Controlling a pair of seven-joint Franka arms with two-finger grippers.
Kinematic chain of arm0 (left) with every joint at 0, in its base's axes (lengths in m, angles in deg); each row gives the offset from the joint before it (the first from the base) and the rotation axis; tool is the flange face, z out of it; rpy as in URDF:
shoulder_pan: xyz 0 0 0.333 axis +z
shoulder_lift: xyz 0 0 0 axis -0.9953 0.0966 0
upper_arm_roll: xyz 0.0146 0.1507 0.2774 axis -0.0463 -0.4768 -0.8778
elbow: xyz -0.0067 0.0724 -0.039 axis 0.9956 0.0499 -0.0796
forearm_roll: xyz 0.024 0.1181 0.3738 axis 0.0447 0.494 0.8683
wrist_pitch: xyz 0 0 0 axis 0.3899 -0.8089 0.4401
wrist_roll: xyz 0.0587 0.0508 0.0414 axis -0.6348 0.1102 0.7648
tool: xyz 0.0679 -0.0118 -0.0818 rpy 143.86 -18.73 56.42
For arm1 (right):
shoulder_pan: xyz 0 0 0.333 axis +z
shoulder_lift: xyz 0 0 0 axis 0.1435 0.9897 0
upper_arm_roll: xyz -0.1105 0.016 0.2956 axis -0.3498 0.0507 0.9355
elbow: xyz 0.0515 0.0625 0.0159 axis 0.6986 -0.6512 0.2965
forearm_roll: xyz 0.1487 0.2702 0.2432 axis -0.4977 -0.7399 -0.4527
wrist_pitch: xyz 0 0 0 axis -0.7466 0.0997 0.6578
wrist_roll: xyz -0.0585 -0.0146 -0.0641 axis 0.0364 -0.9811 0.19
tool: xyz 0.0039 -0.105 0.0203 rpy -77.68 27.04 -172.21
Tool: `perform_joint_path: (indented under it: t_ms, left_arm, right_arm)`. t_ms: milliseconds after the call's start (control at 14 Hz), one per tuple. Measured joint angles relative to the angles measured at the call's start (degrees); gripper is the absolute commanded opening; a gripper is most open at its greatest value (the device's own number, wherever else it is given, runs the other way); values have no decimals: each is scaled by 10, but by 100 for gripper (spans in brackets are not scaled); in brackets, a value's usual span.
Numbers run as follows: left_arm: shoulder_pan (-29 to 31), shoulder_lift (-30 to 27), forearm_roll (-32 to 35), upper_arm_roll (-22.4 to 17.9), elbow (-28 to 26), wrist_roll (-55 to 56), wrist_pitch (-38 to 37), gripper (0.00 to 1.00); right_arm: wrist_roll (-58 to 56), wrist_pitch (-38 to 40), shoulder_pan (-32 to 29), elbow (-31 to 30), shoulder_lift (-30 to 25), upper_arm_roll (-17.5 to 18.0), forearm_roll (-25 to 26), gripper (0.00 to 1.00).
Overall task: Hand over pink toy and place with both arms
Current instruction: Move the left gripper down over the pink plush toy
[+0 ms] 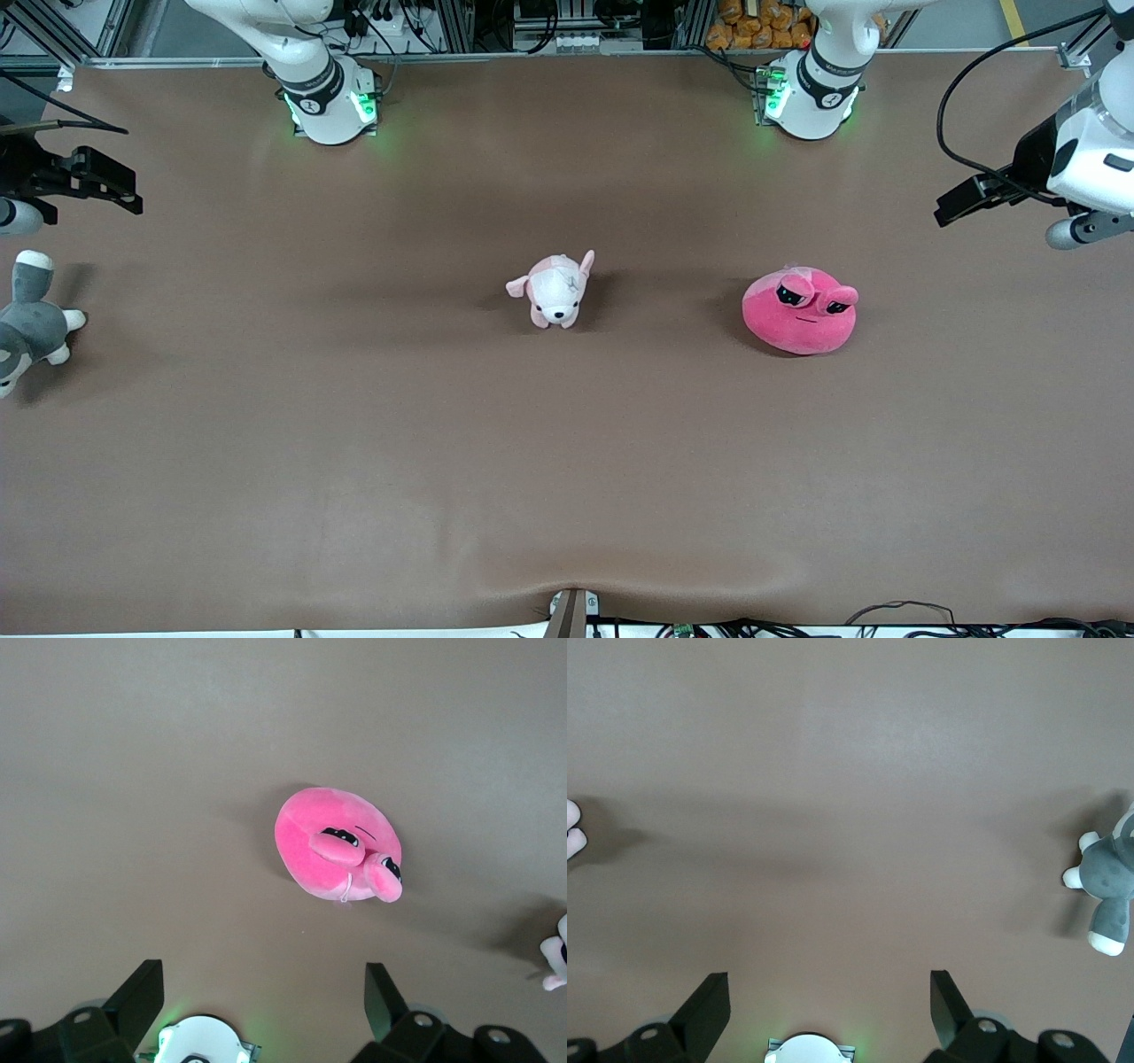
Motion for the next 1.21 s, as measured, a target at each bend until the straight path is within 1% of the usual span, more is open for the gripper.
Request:
perform_joint_path:
  t_ms: [429,714,857,1000,1214]
  left_arm:
    - [-5,13,-29,3,-7,125,-1,100]
    - [-6,16,-73,6,-22,259,7,100]
    - [-6,20,-78,8,-29,304,19,100]
    - [-6,32,-78,11,-38,321,35,100]
    - [-6,42,-79,11,-70,365,88,100]
  right_arm:
    - [0,0,0,0,0,0,0,100]
    - [0,0,0,0,0,-1,0,100]
    - [0,1,0,0,0,-1,0,100]
    - [0,1,0,0,0,-1,0,100]
    - [0,1,0,0,0,-1,0,100]
